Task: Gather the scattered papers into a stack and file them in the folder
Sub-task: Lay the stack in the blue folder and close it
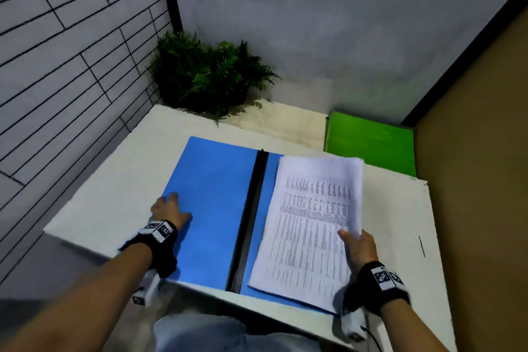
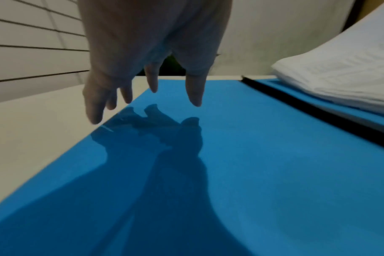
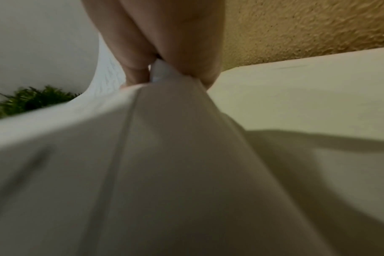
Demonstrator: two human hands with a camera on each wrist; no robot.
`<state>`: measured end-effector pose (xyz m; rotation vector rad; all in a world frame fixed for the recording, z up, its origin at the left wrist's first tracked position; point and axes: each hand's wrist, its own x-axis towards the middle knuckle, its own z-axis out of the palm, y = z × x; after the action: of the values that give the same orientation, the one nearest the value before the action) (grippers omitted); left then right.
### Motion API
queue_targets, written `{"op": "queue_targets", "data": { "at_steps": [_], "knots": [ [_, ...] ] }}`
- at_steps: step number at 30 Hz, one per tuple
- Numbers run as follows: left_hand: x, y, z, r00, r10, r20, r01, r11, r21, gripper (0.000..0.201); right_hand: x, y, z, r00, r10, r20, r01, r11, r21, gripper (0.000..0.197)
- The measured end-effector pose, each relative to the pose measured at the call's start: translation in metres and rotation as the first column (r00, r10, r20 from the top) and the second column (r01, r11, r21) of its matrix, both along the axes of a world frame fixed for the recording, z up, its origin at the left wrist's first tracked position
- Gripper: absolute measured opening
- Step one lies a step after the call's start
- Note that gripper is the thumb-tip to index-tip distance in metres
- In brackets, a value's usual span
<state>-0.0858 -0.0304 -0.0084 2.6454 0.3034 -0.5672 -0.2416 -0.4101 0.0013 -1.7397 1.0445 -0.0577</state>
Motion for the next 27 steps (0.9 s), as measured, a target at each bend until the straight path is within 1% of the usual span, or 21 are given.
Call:
{"op": "queue_targets", "data": {
  "at_steps": [1,3,5,8,9,11,13,17,21,25,26,27],
  "knots": [
    [-0.001,0.012,0.000,0.998,0.033,-0.061,-0.029,0.998,0.055,0.074,0.003,0.002,-0.001,1.000,-0.012,0.002,0.012,1.000,0.009,0.015],
    [0.000,0.026,0.000,0.986,0.096,-0.136,-0.086,0.993,0.078,0.079,0.012,0.007,-0.002,1.000,-0.031,-0.002,0.031,0.999,0.034,0.018],
    [0.002,0.030,-0.002,0.982,0.117,-0.149,-0.101,0.989,0.111,0.078,0.022,0.010,-0.004,0.999,0.006,-0.032,-0.005,1.000,0.028,0.025],
    [0.008,0.032,-0.002,0.979,0.134,-0.155,-0.116,0.987,0.114,0.080,0.035,0.015,-0.003,0.989,0.109,-0.103,-0.112,0.993,-0.029,0.029],
    [0.010,0.033,-0.001,0.976,0.146,-0.163,-0.132,0.987,0.096,0.082,0.037,0.017,-0.004,0.985,0.124,-0.117,-0.129,0.991,-0.042,0.033],
    [0.012,0.036,0.000,0.970,0.173,-0.172,-0.175,0.985,0.001,0.081,0.040,0.020,-0.005,0.981,0.133,-0.142,-0.142,0.989,-0.052,0.037],
    [0.013,0.039,0.004,0.967,0.170,-0.188,-0.190,0.977,-0.095,0.075,0.042,0.026,-0.005,0.974,0.151,-0.171,-0.163,0.985,-0.057,0.039],
    [0.020,0.044,0.012,0.978,0.137,-0.157,-0.159,0.977,-0.141,0.066,0.047,0.040,-0.003,0.956,0.184,-0.228,-0.200,0.979,-0.049,0.045],
    [0.030,0.049,0.034,0.993,0.027,-0.116,-0.046,0.985,-0.165,0.057,0.049,0.047,0.001,0.958,0.133,-0.256,-0.152,0.987,-0.054,0.045],
    [0.034,0.050,0.077,0.981,-0.168,-0.097,0.147,0.970,-0.195,0.049,0.050,0.054,0.007,0.958,0.096,-0.272,-0.113,0.993,-0.046,0.046],
    [0.033,0.048,0.093,0.968,-0.229,-0.102,0.198,0.948,-0.251,0.045,0.051,0.054,0.007,0.958,0.090,-0.273,-0.106,0.993,-0.045,0.047],
    [0.029,0.044,0.112,0.952,-0.287,-0.105,0.232,0.903,-0.362,0.039,0.051,0.055,0.007,0.956,0.085,-0.281,-0.101,0.994,-0.044,0.048]
  ]
}}
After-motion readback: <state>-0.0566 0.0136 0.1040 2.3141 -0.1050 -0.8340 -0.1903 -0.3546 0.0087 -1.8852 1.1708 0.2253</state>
